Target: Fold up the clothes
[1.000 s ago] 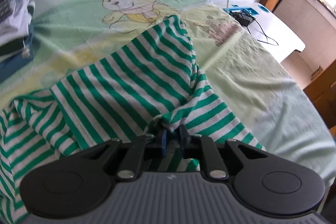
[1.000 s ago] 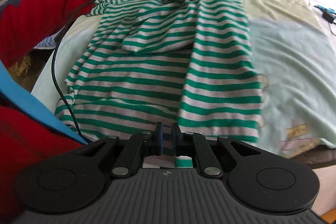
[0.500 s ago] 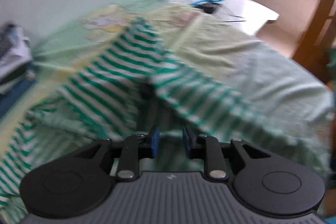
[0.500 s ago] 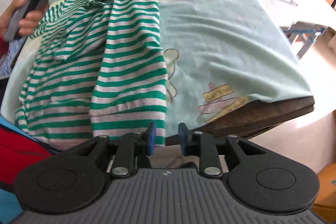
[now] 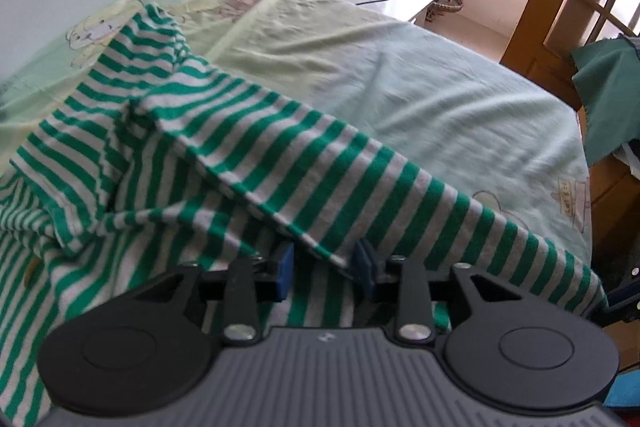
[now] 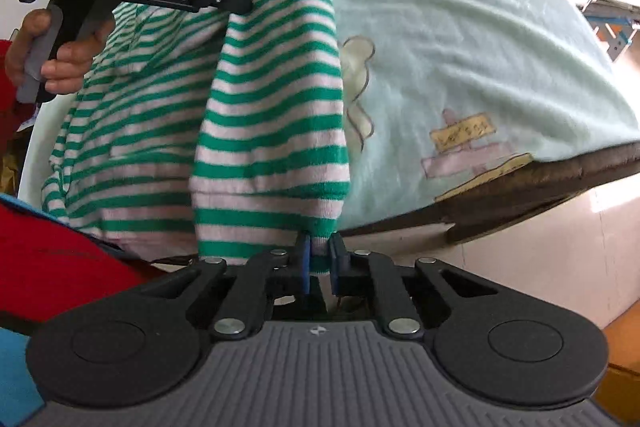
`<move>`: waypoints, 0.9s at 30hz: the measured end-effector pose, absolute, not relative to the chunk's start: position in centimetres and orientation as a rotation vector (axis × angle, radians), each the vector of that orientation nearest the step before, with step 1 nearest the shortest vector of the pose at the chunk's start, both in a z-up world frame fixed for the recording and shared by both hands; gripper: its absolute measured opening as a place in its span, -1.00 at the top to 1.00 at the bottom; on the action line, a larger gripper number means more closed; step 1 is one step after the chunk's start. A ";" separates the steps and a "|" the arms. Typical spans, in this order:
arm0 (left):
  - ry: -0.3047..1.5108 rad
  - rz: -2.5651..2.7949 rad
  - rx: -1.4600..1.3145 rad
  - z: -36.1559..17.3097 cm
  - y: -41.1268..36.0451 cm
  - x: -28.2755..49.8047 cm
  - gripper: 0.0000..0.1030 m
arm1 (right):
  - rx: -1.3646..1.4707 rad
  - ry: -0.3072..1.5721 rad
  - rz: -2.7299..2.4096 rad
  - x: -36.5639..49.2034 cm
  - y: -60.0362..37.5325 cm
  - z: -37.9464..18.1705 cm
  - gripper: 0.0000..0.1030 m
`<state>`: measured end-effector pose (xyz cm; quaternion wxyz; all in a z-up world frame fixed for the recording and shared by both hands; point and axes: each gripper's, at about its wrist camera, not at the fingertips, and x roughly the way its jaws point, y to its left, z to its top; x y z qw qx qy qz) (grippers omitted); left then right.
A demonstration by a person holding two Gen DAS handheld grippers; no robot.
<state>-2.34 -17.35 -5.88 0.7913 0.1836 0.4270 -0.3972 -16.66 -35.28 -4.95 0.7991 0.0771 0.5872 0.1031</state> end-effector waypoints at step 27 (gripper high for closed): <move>0.952 -0.693 0.325 -6.1 -17.1 -8.8 -0.03 | -0.055 1.164 0.592 -3.4 -35.8 -3.6 0.43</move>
